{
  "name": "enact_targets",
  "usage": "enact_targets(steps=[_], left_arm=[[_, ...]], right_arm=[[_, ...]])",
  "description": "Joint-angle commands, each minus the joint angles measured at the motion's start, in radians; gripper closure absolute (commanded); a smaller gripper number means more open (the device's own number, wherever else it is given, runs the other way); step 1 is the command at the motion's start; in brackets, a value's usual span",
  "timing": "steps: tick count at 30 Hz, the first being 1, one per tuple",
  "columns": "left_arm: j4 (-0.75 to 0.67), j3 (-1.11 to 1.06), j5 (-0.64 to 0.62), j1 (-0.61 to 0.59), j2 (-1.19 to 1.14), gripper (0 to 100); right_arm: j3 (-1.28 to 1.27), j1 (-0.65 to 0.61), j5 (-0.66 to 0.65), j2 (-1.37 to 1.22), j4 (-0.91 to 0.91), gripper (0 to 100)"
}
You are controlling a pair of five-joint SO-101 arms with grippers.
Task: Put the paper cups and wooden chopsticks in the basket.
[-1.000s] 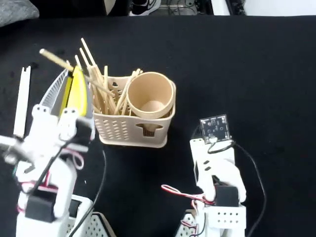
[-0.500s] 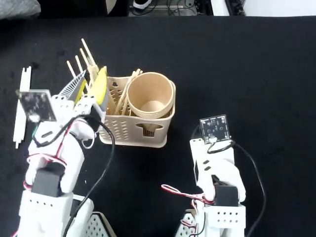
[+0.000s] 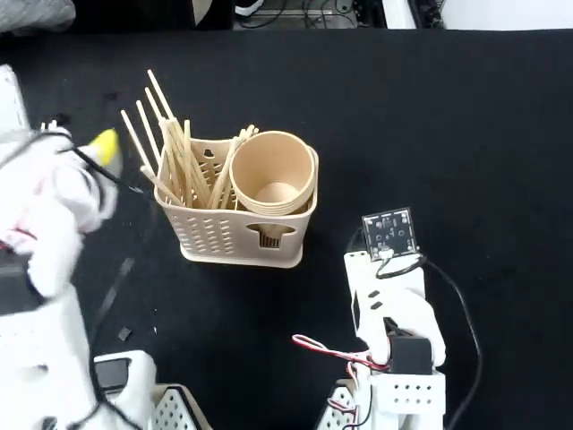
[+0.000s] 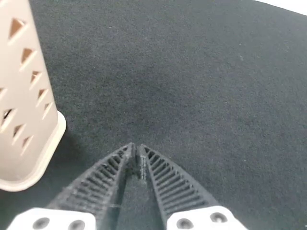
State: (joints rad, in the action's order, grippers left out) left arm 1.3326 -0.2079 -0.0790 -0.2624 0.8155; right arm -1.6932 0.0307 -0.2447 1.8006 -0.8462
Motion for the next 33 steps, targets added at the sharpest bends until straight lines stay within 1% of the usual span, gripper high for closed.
enact_targets(steps=[1, 3, 6, 10, 12, 19, 26, 33], left_arm=[[0.063, 0.111, 0.149, -0.188, -0.184, 81], [0.052, 0.119, 0.215, -0.254, -0.290, 81], [-0.018, 0.120, 0.299, -0.331, -0.456, 81], [-0.107, 0.156, 0.420, -0.374, -0.675, 81], [-0.129, 0.202, 0.456, -0.378, -0.779, 81], [-0.121, 0.473, 0.500, -0.410, -1.114, 81], [-0.121, 0.750, 0.502, -0.417, -1.444, 81], [-0.120, 0.957, 0.502, -0.415, -1.725, 81]], right_arm=[[0.007, 0.012, -0.002, 0.056, -0.005, 98.7], [0.007, 0.012, -0.002, 0.056, -0.005, 98.7], [0.007, 0.012, -0.002, 0.056, -0.005, 98.7], [0.007, 0.012, -0.002, 0.056, -0.005, 98.7], [0.007, 0.012, -0.002, 0.056, -0.005, 98.7], [0.007, 0.012, -0.002, 0.056, -0.005, 98.7], [0.007, 0.011, -0.002, 0.056, -0.005, 98.7], [0.007, 0.011, -0.002, 0.056, -0.005, 98.7]])
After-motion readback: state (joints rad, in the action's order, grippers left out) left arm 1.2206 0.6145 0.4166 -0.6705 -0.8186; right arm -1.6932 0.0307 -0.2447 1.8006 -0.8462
